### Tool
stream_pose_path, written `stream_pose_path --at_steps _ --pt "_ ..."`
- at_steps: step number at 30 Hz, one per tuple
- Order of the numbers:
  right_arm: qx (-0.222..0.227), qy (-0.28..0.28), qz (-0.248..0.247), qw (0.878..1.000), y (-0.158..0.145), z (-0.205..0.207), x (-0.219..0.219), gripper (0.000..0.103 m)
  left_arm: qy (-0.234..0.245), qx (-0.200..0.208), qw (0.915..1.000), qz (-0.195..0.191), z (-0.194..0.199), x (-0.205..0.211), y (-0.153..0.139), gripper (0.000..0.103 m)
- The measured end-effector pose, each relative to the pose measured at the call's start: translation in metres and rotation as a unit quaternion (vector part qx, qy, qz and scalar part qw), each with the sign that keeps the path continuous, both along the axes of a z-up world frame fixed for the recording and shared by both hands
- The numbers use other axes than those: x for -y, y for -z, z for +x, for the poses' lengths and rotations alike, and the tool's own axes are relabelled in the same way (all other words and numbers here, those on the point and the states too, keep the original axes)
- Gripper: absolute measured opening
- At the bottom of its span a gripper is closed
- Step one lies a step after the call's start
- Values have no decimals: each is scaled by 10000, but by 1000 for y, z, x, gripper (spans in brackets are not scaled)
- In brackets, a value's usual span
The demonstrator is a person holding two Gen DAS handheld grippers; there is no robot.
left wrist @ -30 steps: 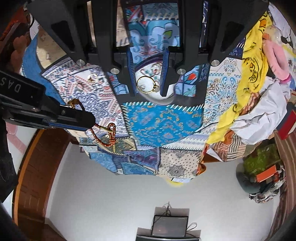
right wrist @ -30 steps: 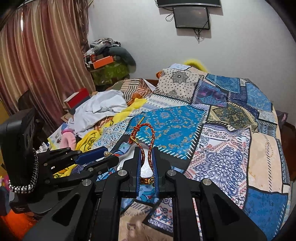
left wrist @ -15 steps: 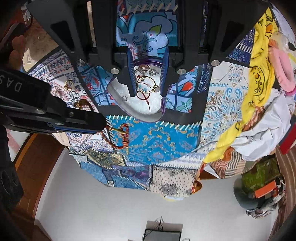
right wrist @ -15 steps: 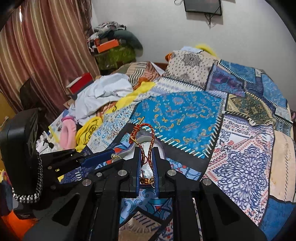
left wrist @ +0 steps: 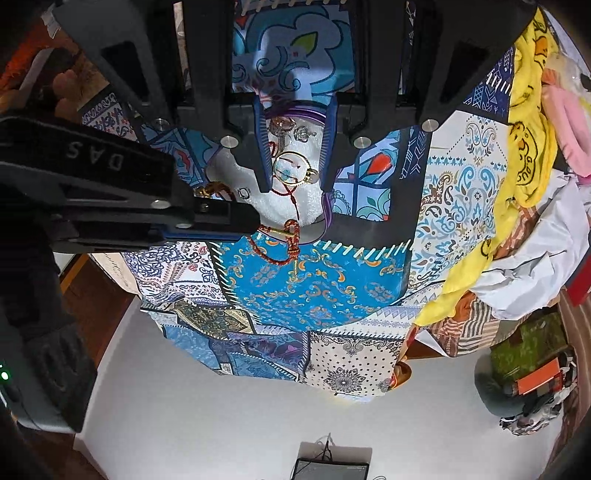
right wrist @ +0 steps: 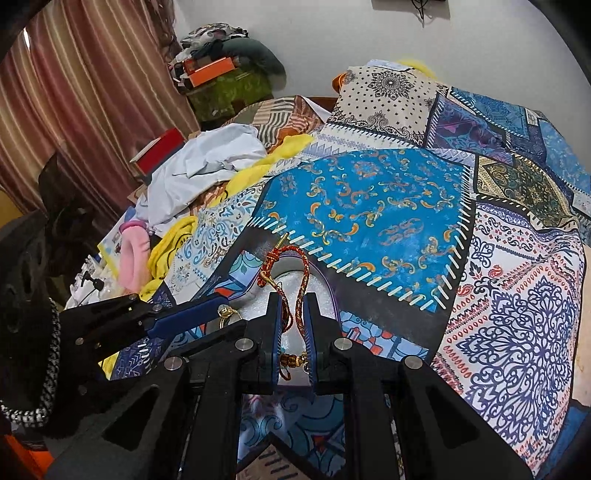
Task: Organize jewelry
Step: 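Carry the gold rings and bracelet over the heart tin and release both, then move both tools back from the tin toward the remaining rings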
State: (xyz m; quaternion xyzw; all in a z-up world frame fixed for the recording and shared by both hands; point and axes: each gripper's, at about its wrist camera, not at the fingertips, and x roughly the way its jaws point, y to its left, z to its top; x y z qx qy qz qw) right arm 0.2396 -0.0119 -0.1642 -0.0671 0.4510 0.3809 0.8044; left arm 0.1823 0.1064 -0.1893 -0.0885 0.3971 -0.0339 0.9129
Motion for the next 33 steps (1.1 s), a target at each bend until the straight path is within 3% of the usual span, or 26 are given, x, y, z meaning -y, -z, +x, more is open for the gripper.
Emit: stream_pose_path --at_steps 10,22,28,33 --pt "-137 -83 -25 9999 4 0 -4 11 20 -63 10000 4 3 -1 3 24" --pt "-207 -25 -3 9998 1 0 1 22 -54 -192 9998 26 3 -1 3 24" --pt "-31 48 69 10000 -11 -5 8 32 -58 -82 9999 85 -3 1 -8 24" --pt "200 116 127 9997 -27 -11 19 32 -130 59 9998 167 -10 1 -23 25"
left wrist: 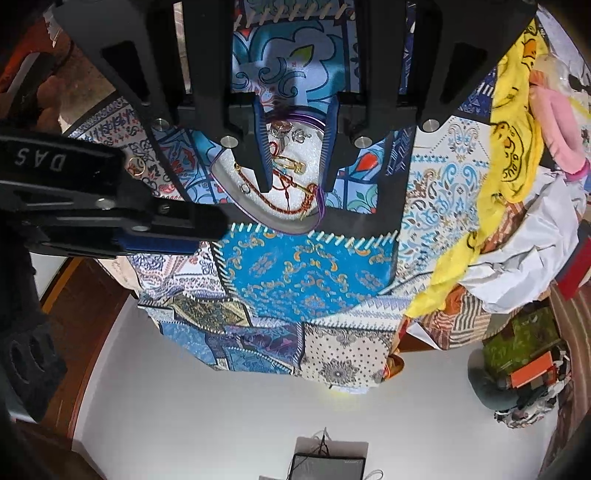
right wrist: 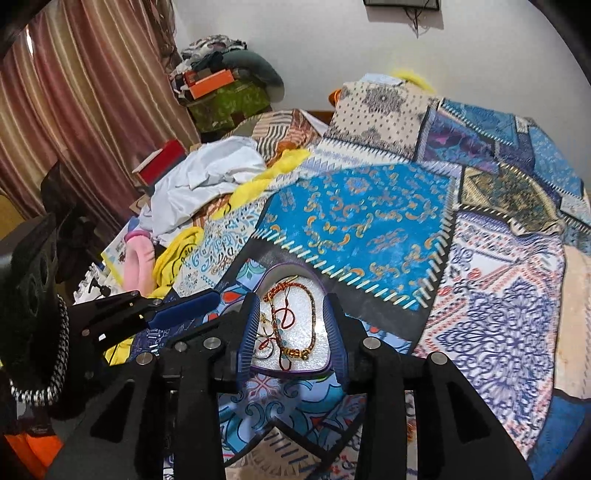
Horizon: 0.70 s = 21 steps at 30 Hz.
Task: Organize jewelry
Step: 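Move both tools back from the tin toward the remaining rings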
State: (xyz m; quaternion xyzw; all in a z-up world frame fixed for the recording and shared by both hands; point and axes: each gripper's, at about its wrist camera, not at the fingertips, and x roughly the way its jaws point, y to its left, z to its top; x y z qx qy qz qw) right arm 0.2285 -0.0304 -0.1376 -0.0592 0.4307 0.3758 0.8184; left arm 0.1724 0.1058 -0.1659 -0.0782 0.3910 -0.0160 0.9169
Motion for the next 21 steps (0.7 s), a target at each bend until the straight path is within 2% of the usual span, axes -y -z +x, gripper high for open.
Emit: stream_pose_path --at_steps 8,15,21 --pt "487 263 42 9985 -27 -13 29 32 -18 280 9996 91 -10 9 -28 25" --pt "652 507 67 9966 -36 -20 60 33 173 458 9986 176 -12 35 -46 27" --pt "627 752 52 9952 -33 -22 93 33 398 414 9981 201 -6 65 -47 27"
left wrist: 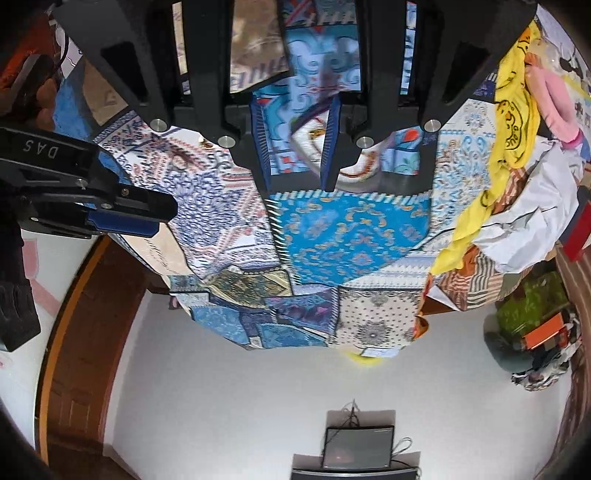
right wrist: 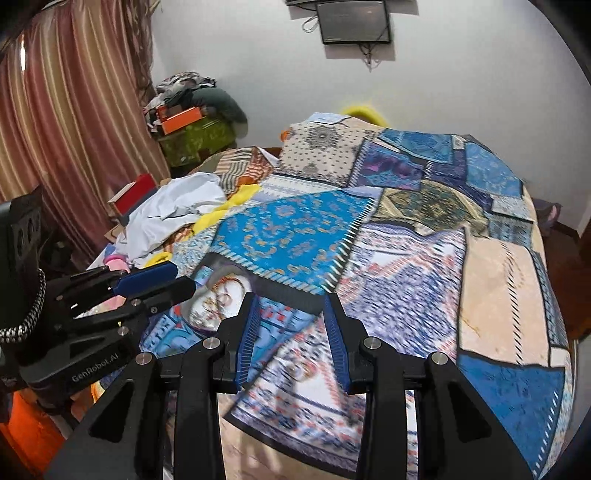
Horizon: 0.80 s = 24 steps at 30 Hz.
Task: Organize jewelry
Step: 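Move both tools back from the tin toward the remaining rings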
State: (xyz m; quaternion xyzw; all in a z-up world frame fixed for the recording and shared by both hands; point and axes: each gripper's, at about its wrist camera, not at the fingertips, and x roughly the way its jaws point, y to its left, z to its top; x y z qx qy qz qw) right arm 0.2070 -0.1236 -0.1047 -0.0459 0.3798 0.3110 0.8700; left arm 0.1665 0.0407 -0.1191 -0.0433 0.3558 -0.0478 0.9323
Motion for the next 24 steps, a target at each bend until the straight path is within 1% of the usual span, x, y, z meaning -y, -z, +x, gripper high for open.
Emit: stream_pose_path --at_steps 7,11,14,20,24 --pt "-92 411 -101 9991 11 5 42 33 333 -167 9993 49 12 33 10 27" --pt "-283 649 -115 9974 24 12 65 33 489 -318 9983 88 19 48 20 27" --pt "-441 693 -80 9966 33 13 75 33 617 -455 9970 44 23 58 29 27" --pt "-630 563 -167 9963 52 13 71 33 787 -781 9938 -1 26 71 52 27" --pt "-695 417 -187 9965 57 12 65 33 851 -954 9918 -56 30 74 64 27"
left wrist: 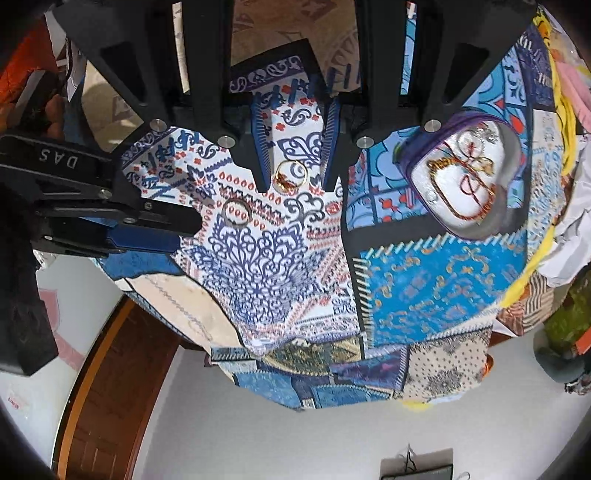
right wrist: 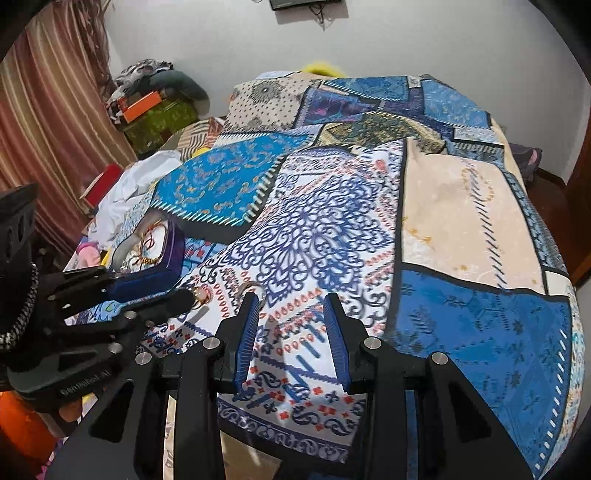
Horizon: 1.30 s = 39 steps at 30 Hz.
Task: Organize jewelry
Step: 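Move both tools back from the tin toward the remaining rings, then grasp a gold ring with the left tool while the right tool grasps a silver ring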
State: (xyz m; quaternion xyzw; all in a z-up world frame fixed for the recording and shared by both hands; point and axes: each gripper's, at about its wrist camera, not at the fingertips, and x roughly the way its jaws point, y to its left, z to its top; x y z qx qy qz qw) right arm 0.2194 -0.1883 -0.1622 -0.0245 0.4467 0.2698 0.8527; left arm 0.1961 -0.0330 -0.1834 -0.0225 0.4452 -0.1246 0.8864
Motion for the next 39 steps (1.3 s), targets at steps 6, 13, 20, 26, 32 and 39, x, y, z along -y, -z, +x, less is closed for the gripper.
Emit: stream_pose_path --at_steps 6,13,20,26,32,39 --pt "-48 -283 -158 9995 9 1 -11 33 89 -4 10000 -5 1 3 7 27" --pt "-51 -330 -136 9993 11 2 -12 33 23 51 9999 -87 5 -1 11 27" --pt "-50 -466 -139 9988 11 4 -18 33 28 125 9999 -49 1 -2 10 18" --pt "-64 -615 -226 9978 13 5 -29 33 -40 114 9998 -159 -2 -11 7 9" --pt "-20 -706 -358 9969 16 6 -36 33 -27 44 9997 -254 -3 -14 7 9" --pt "284 -794 -756 9936 17 -1 -46 31 2 75 9995 -300 -10 -13 2 9"
